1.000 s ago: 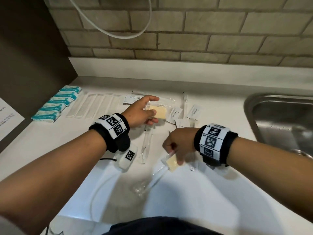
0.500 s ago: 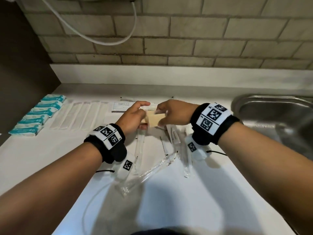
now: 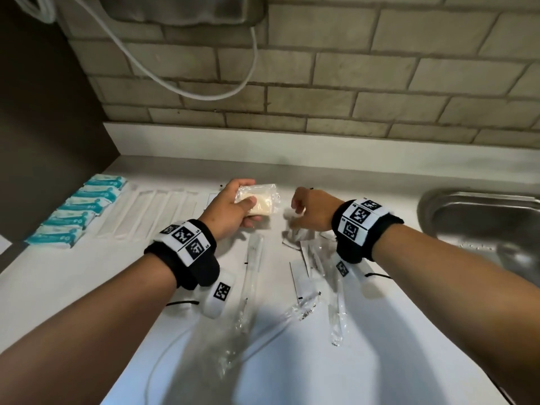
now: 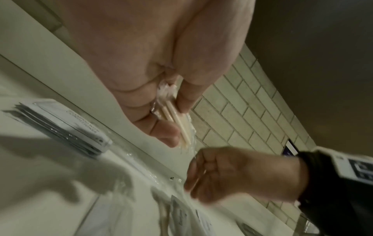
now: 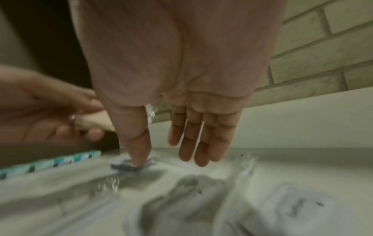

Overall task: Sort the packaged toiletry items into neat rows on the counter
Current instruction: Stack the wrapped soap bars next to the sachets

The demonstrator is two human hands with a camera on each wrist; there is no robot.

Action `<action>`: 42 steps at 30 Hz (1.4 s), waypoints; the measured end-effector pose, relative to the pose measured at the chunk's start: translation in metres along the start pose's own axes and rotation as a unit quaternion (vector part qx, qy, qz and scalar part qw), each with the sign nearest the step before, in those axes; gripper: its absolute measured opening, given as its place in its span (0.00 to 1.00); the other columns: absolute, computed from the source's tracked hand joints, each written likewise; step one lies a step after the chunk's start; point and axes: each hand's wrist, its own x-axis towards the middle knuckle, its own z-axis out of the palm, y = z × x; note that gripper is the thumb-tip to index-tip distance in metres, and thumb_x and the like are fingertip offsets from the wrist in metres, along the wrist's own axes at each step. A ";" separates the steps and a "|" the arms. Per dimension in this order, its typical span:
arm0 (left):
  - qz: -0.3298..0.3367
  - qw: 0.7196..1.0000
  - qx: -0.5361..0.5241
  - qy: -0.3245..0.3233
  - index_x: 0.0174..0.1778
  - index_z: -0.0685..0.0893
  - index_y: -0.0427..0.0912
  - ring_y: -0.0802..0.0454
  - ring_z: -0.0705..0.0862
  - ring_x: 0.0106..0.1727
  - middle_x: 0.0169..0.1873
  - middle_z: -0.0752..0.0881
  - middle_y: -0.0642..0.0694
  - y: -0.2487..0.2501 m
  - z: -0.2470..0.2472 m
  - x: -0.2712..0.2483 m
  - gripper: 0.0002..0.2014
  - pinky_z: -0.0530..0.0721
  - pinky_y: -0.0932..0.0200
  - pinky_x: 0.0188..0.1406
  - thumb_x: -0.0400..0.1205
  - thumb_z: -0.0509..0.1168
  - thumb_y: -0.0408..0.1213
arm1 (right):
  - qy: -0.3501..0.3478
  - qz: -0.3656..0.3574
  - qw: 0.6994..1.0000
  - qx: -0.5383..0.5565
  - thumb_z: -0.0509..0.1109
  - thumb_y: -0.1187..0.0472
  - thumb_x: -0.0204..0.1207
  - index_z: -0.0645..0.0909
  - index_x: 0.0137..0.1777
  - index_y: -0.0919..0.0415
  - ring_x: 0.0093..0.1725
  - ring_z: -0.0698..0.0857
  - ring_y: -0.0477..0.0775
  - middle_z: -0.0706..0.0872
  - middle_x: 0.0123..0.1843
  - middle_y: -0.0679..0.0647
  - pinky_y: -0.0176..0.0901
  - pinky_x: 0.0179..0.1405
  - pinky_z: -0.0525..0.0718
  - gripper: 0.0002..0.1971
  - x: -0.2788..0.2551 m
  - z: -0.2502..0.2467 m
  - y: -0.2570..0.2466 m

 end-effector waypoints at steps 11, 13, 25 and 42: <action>0.016 0.999 0.046 -0.025 0.65 0.74 0.53 0.40 0.90 0.45 0.52 0.82 0.46 -0.003 0.004 0.015 0.15 0.86 0.47 0.40 0.86 0.60 0.30 | -0.053 -0.005 0.982 -0.183 0.58 0.53 0.82 0.81 0.48 0.59 0.48 0.85 0.56 0.86 0.46 0.53 0.48 0.51 0.85 0.13 -0.006 0.017 0.016; 0.016 0.998 0.047 -0.027 0.65 0.75 0.54 0.34 0.89 0.47 0.48 0.83 0.48 -0.002 0.009 0.015 0.15 0.85 0.36 0.47 0.86 0.60 0.31 | -0.034 -0.009 0.985 -0.169 0.65 0.55 0.77 0.80 0.54 0.55 0.53 0.84 0.54 0.85 0.52 0.51 0.49 0.54 0.85 0.09 0.001 0.017 0.013; -0.025 0.999 0.044 -0.009 0.64 0.75 0.57 0.40 0.88 0.36 0.39 0.88 0.41 -0.008 -0.016 0.006 0.16 0.83 0.27 0.50 0.86 0.58 0.31 | -0.100 -0.016 0.968 -0.230 0.76 0.52 0.72 0.84 0.61 0.55 0.63 0.78 0.56 0.80 0.59 0.53 0.43 0.55 0.77 0.18 0.019 0.011 -0.001; 0.022 0.998 0.015 -0.056 0.57 0.82 0.51 0.51 0.83 0.39 0.47 0.83 0.45 -0.006 -0.063 -0.043 0.08 0.87 0.49 0.43 0.83 0.68 0.38 | 0.046 -0.071 0.989 0.125 0.88 0.55 0.55 0.82 0.35 0.60 0.26 0.80 0.46 0.85 0.29 0.51 0.30 0.22 0.78 0.18 -0.004 -0.001 -0.094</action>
